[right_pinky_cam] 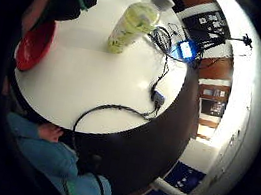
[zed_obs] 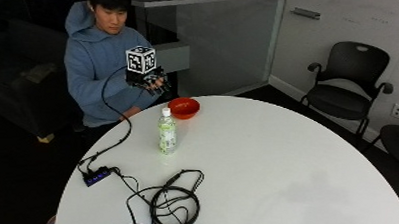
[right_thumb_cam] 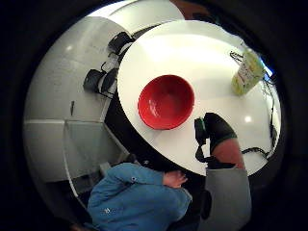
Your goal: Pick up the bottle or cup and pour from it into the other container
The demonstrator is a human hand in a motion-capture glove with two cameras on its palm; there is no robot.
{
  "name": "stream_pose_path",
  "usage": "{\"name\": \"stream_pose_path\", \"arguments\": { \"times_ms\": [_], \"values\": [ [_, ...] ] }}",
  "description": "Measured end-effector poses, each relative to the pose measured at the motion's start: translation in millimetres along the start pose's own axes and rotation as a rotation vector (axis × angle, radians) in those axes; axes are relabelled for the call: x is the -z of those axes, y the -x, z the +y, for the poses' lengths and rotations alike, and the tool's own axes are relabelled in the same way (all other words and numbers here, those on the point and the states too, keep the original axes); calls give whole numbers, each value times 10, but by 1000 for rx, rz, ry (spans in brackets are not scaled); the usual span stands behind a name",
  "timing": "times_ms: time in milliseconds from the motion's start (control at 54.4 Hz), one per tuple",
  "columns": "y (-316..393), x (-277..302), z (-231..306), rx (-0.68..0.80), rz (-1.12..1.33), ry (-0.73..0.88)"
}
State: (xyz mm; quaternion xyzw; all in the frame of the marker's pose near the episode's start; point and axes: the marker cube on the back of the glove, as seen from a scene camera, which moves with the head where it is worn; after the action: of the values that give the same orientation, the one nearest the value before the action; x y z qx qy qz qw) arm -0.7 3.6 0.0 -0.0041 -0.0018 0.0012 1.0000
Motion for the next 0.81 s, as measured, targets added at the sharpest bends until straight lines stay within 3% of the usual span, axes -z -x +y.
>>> {"name": "stream_pose_path", "arguments": {
  "times_ms": [404, 533, 809],
  "values": [
    [-657, 169, 150, -47, -19, -59],
    [-1009, 167, 159, 7, -91, -16],
    [-1724, 57, 28, -7, -260, -86]
  ]
}}
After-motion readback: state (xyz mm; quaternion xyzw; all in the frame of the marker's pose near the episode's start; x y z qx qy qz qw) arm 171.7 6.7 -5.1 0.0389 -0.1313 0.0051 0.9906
